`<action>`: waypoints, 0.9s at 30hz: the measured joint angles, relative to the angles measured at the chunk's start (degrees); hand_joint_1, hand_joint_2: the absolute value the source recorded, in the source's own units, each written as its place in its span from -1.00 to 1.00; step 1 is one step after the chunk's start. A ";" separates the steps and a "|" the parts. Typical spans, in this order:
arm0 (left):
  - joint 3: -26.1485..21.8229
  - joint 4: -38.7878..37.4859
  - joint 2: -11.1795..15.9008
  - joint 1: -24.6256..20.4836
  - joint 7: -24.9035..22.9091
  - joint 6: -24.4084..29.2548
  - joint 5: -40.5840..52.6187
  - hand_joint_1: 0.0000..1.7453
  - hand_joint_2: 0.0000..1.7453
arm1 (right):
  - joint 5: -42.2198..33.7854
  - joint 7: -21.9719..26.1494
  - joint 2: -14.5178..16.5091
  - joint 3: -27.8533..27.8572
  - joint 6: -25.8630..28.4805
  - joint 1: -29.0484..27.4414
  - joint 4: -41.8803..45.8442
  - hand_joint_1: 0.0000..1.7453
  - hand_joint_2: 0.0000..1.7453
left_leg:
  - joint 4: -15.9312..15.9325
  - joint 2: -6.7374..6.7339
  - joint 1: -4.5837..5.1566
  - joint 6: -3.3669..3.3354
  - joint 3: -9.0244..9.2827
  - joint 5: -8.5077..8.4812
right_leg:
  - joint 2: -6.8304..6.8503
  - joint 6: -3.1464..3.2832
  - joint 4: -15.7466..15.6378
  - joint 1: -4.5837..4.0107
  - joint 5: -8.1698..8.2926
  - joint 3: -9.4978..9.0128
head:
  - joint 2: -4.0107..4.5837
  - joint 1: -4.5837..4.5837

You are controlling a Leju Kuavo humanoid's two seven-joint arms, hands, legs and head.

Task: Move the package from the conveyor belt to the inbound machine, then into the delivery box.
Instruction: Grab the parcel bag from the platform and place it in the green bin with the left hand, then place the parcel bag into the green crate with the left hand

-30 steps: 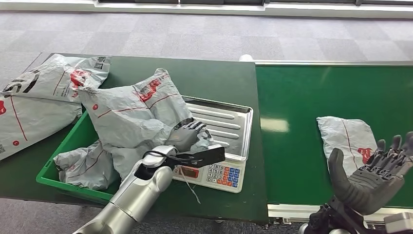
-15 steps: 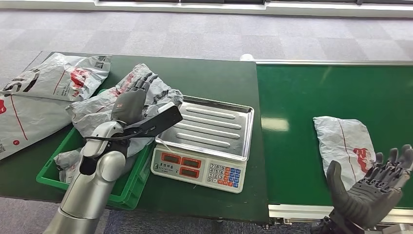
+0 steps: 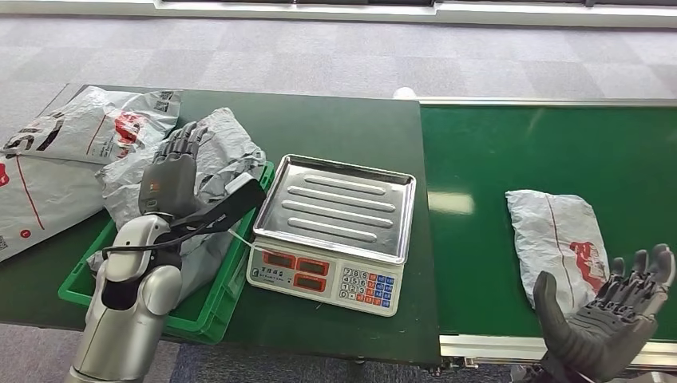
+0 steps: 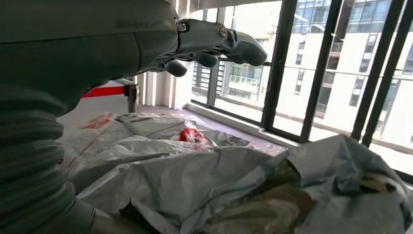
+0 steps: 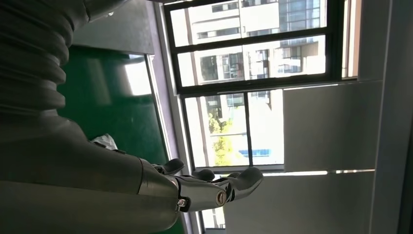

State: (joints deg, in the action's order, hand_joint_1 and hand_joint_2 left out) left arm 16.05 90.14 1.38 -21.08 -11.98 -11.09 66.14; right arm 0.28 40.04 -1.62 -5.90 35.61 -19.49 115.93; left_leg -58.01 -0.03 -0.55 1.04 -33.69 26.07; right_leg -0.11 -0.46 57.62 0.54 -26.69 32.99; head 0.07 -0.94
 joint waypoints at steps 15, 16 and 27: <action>-4.37 -11.20 0.60 3.16 3.82 -2.61 -2.77 1.00 1.00 | -1.38 0.00 -2.36 -0.24 1.43 -0.62 0.00 -1.00 1.00 | 0.00 0.00 0.00 -0.03 0.00 0.02 | 0.01 0.00 0.00 0.01 0.01 0.00 | 0.00 0.00; -4.57 -11.51 0.68 3.16 3.79 -2.62 -3.16 1.00 1.00 | -1.46 0.00 -2.45 -0.25 1.42 -0.64 0.00 -1.00 1.00 | 0.00 0.00 0.00 -0.03 0.00 0.02 | 0.01 0.00 0.00 0.01 0.01 0.00 | 0.00 0.00; -8.97 -10.68 3.16 4.23 -1.23 2.61 2.12 1.00 1.00 | -1.74 0.00 -3.05 -0.24 1.58 -0.64 -0.02 -1.00 1.00 | 0.00 0.00 -0.01 0.00 -0.02 0.03 | 0.00 0.02 0.00 -0.04 -0.01 0.04 | 0.00 -0.01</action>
State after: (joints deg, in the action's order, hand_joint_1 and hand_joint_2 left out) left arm 7.08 79.47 4.55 -16.85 -13.21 -8.48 68.26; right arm -1.46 40.04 -4.67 -6.14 37.19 -20.13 115.91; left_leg -58.01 -0.03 -0.56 1.03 -33.71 26.10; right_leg -0.11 -0.44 57.62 0.51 -26.69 33.03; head 0.07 -0.95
